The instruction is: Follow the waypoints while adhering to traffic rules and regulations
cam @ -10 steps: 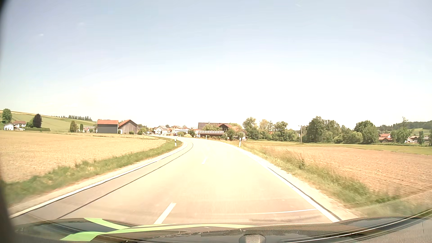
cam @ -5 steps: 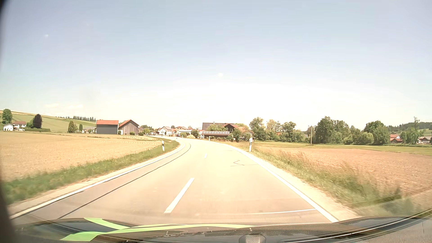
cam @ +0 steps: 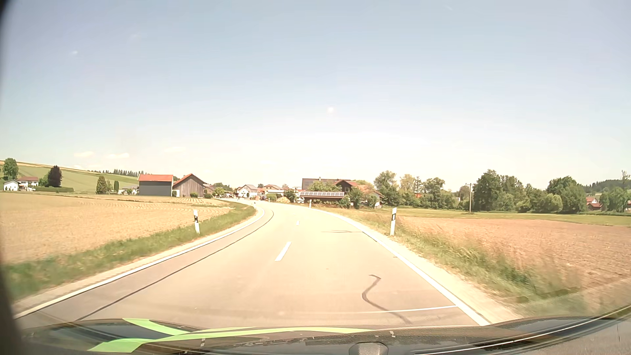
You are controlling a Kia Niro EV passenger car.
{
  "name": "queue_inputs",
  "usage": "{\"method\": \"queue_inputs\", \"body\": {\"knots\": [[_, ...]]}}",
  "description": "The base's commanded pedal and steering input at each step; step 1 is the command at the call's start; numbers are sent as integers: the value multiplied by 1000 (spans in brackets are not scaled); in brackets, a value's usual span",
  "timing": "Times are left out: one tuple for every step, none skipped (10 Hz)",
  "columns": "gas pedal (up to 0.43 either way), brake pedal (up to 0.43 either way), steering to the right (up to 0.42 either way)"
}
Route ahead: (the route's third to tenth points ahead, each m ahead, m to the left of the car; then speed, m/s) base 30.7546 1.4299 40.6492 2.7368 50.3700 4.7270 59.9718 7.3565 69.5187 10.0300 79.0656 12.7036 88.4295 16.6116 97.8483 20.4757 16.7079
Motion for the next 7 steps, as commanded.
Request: {"method": "queue_inputs", "body": {"knots": [[157, 0, -14], [169, 0, -15], [169, 0, -15], [169, 0, -15], [157, 0, -16], [138, 0, -17], [118, 0, -18]]}}
